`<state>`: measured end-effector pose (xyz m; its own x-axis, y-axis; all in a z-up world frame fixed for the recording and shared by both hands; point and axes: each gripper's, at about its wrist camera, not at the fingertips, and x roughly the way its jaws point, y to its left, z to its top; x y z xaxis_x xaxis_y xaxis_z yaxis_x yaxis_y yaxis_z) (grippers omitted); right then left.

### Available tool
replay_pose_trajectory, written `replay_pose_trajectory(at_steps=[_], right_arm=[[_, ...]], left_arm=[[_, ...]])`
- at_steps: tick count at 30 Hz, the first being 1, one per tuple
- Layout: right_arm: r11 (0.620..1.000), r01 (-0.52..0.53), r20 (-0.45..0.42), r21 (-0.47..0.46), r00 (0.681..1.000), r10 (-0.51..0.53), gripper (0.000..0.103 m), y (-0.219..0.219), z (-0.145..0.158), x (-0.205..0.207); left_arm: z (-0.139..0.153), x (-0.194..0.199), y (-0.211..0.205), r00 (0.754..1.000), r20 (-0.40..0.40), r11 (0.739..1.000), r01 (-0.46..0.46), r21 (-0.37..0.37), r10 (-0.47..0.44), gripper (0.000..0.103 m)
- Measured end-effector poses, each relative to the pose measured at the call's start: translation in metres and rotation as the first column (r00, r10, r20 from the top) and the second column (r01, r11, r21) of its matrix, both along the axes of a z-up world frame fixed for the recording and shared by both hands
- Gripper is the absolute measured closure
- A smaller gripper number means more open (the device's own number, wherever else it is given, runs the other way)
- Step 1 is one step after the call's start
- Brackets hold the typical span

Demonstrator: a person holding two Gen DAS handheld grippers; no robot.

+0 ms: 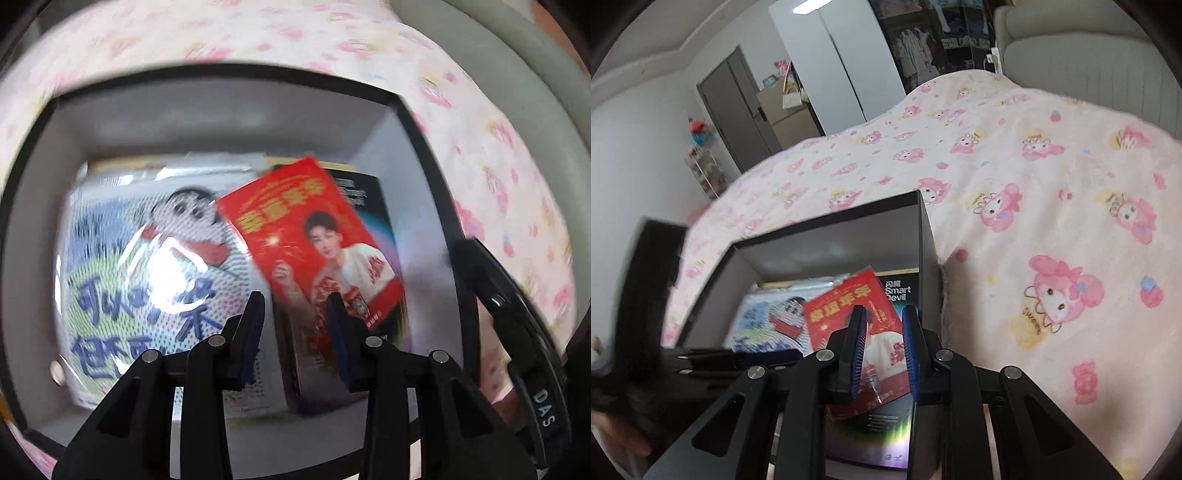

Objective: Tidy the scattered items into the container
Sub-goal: 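Lower the red envelope into the box beside the Smart Devil box, then open the right gripper to release the envelope inside the box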

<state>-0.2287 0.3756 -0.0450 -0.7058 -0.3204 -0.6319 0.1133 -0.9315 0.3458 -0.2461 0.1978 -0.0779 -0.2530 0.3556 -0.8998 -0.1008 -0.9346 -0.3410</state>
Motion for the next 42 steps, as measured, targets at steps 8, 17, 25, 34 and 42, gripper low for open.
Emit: replay_pose_trajectory(at_steps=[8, 17, 25, 34, 42], right_arm=[[0.999, 0.033, 0.021, -0.031, 0.999, -0.033, 0.086, 0.009, -0.003, -0.003], [0.999, 0.047, 0.056, -0.024, 0.997, -0.046, 0.086, 0.008, -0.011, -0.008], [0.999, 0.046, 0.103, 0.001, 0.994, -0.046, 0.086, 0.008, -0.023, -0.012], [0.999, 0.042, 0.126, 0.004, 0.991, -0.042, 0.086, 0.009, -0.029, -0.015], [0.998, 0.053, 0.153, 0.021, 0.987, -0.056, 0.085, 0.01, -0.033, -0.017]], left_arm=[[-0.008, -0.005, -0.033, 0.993, 0.013, 0.991, -0.122, 0.052, 0.121, 0.069], [-0.01, -0.043, 0.005, 0.996, 0.032, 0.997, -0.079, 0.025, 0.079, 0.064], [0.0, -0.046, 0.025, 1.0, -0.021, 0.998, -0.01, 0.06, 0.011, 0.059], [0.005, -0.035, 0.036, 1.0, 0.024, 0.998, -0.008, -0.067, 0.01, 0.06], [0.002, -0.003, 0.029, 0.997, 0.061, 0.988, 0.047, -0.145, -0.038, 0.068]])
